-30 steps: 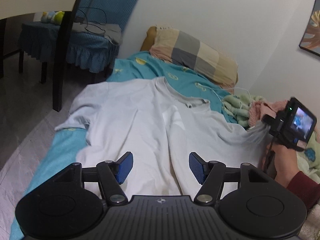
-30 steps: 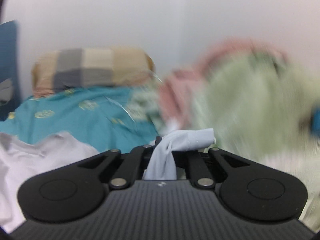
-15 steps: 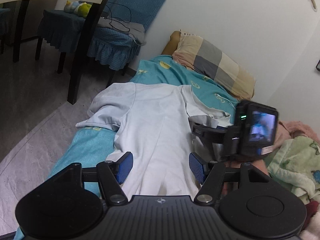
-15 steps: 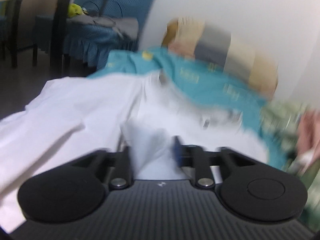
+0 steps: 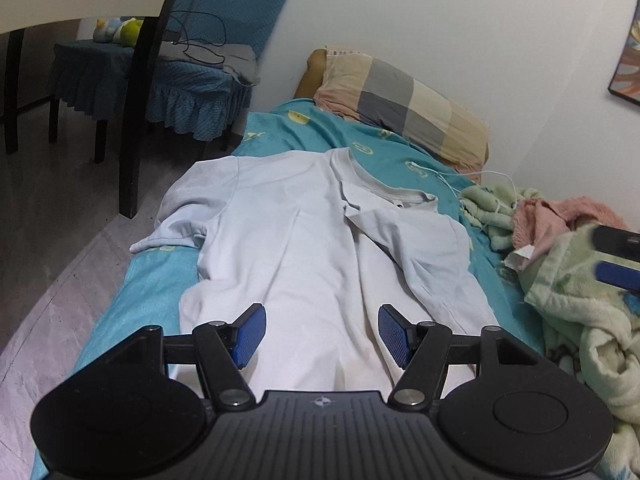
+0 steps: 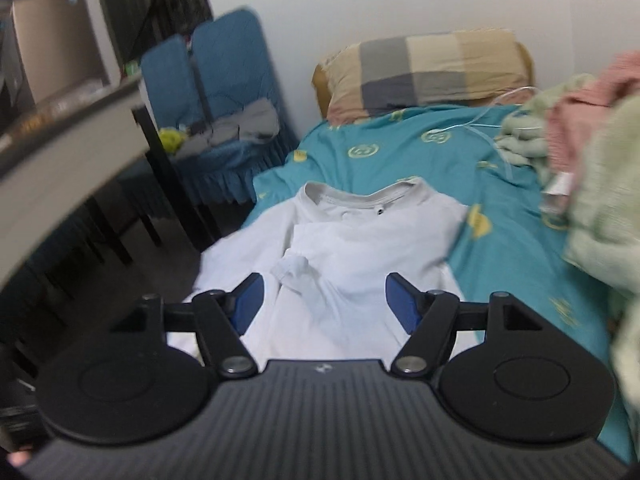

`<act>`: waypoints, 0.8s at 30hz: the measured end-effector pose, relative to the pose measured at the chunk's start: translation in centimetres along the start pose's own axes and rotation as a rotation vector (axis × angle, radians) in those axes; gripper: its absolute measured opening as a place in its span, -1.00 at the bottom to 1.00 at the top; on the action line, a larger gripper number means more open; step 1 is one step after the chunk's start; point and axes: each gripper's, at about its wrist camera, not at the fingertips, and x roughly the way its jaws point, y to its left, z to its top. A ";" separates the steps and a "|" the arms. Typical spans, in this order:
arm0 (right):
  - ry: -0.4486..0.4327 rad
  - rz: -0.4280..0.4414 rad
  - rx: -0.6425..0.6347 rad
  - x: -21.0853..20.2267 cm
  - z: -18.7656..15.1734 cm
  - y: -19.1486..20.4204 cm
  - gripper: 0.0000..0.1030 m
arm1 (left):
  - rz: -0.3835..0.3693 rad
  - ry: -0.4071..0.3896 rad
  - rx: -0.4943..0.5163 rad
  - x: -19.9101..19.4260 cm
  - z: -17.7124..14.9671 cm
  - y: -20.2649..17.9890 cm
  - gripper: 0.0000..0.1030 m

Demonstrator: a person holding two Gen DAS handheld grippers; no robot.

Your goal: Fold clothes

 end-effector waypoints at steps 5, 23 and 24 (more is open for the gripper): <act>-0.035 -0.004 0.154 -7.6 -3.0 -3.4 0.35 | -0.061 0.045 0.060 -2.1 -2.3 -3.2 0.26; -0.177 -0.099 0.430 -12.1 -3.9 -15.1 0.39 | -0.311 0.351 0.296 0.7 -14.9 -21.4 -0.32; -0.173 -0.097 0.435 -12.0 -4.0 -15.3 0.39 | -0.296 0.360 0.303 1.3 -15.4 -21.7 -0.32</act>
